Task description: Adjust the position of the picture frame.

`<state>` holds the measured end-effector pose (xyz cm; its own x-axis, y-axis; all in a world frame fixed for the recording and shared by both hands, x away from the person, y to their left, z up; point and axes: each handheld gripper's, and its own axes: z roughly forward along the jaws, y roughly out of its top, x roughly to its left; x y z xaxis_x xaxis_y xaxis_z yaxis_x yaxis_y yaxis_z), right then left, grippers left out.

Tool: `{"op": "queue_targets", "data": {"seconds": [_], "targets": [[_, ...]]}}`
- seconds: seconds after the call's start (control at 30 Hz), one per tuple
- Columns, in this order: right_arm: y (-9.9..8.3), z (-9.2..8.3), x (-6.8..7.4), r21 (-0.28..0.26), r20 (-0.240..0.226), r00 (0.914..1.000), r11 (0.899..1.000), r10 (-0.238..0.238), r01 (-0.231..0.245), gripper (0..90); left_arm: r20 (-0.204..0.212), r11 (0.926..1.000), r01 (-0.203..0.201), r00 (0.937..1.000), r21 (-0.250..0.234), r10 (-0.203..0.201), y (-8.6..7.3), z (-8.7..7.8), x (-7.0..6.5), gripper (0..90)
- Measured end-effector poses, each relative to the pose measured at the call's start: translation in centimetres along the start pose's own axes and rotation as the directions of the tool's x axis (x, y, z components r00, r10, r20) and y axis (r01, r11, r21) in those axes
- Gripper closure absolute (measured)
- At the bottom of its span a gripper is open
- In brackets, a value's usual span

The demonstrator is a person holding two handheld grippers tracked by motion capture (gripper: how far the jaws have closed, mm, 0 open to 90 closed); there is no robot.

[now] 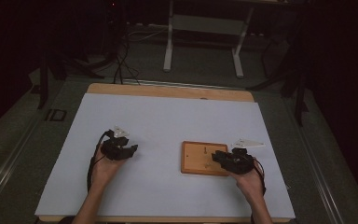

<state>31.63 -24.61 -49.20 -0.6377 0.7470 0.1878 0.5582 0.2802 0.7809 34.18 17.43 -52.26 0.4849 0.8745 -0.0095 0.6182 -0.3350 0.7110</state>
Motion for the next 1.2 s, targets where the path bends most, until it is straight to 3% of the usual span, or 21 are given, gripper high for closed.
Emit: {"op": "queue_targets", "data": {"seconds": [0.2,0.47,0.6,0.73,1.2], "targets": [[0.1,0.4,1.1,-0.008,-0.044,0.9988,1.0,-0.023,0.022,69.6,-0.002,1.0,0.008,1.0,0.001,-0.008,0.0,0.1,0.1,51.4],[-0.6,1.9,2.0,0.041,-0.065,0.9964,0.997,-0.055,0.058,69.9,-0.003,0.9999,0.008,1.0,0.011,-0.008,-0.1,0.2,0.1,51.4],[-1.2,2.7,2.2,0.064,-0.041,0.9972,0.996,-0.063,0.066,74.7,-0.003,0.9998,0.01,0.9999,0.017,-0.01,-0.1,0.3,0.2,51.4],[-1.4,3.0,2.6,0.05,-0.018,0.9961,0.995,-0.087,0.088,79.3,-0.001,0.9997,0.012,0.9999,0.019,-0.012,-0.1,0.3,0.2,51.4],[-2.4,3.3,3.0,0.038,0.018,0.9955,0.995,-0.093,0.092,79.5,0.001,0.9995,0.009,1.0,0.03,-0.009,-0.2,0.5,0.1,51.4]]}}
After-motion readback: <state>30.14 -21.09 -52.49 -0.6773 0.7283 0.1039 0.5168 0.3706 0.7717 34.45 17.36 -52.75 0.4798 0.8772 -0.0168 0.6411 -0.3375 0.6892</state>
